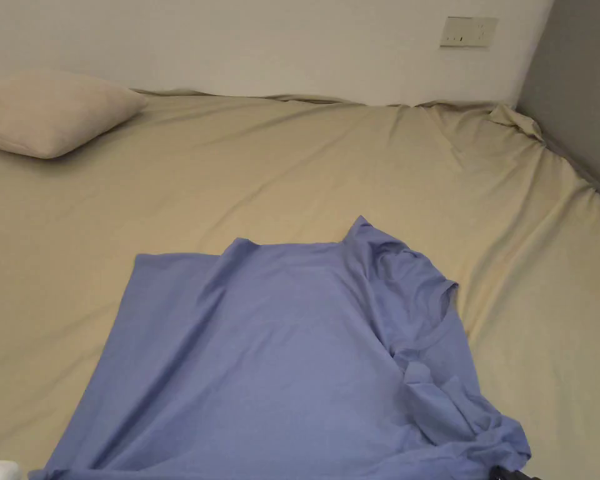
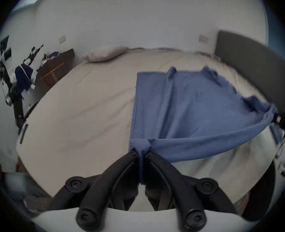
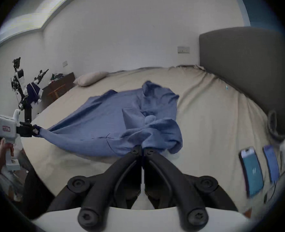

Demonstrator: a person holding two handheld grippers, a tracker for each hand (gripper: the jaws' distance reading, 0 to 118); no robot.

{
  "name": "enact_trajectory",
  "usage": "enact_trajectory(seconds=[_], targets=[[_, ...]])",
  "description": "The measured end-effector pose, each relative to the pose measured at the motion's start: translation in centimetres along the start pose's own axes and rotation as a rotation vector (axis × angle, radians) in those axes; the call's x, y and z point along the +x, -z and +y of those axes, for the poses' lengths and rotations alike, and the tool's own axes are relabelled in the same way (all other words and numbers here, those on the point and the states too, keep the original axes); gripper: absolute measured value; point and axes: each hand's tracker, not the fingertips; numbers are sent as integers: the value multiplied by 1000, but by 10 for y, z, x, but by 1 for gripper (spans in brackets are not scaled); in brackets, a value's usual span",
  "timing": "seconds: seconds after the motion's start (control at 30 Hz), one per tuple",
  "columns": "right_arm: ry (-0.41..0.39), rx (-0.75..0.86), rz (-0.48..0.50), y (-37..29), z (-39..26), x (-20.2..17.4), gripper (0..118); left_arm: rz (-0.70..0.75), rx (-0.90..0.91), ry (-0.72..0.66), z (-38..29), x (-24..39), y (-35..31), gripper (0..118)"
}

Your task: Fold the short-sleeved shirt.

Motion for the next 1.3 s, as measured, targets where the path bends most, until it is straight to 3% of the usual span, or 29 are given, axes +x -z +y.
enact_trajectory(seconds=[0.17, 0.3, 0.4, 0.43, 0.47, 0.5, 0.53, 0.67, 0.7, 0.73, 0.8, 0.83, 0.9, 1.2, 1.23, 1.27, 1.3], targets=[[63, -100, -29, -22, -46, -1, 4, -43, -93, -30, -34, 12, 4, 3], [58, -137, -38, -14, -52, 1, 4, -39, -107, -49, -34, 8, 9, 3], [42, -151, -39, -11, -31, -2, 4, -150, -148, -170, -26, -5, 6, 5], [35, -161, -47, -15, -21, -2, 19, -185, -166, -234, -22, -13, 1, 33], [23, -174, -58, -20, -12, -4, 55, -215, -190, -275, -21, -16, -6, 77], [12, -175, -74, -27, -6, -5, 96, -220, -203, -293, -20, -18, -16, 104], [-9, -126, -101, -41, 1, -7, 111, -203, -142, -285, -18, -20, -34, 105], [58, -114, -116, -79, 17, -11, 111, -157, -112, -250, -16, -22, -87, 105], [73, -111, -101, -84, 18, -10, 110, -191, -103, -258, -17, -23, -94, 103], [74, -95, -48, -90, 18, -11, 91, -240, -81, -263, -19, -23, -102, 78], [56, -95, -80, -91, 17, -18, 2, -231, -81, -253, -20, -14, -108, 0], [34, -52, -141, -92, 12, -22, 2, -208, -73, -251, -22, -9, -109, 0], [-4, -93, -89, -91, 11, -25, 2, -204, -84, -249, -25, -4, -109, 0], [-9, -83, -53, -89, 10, -34, 2, -238, -129, -263, -23, 5, -99, 0], [-8, -84, -45, -87, 10, -35, 2, -237, -133, -250, -20, 6, -92, 19], [-4, -82, -36, -87, 10, -34, 2, -241, -140, -250, -18, 6, -82, 64], [6, -86, -15, -84, 10, -34, 2, -252, -176, -265, -15, 5, -70, 100]])
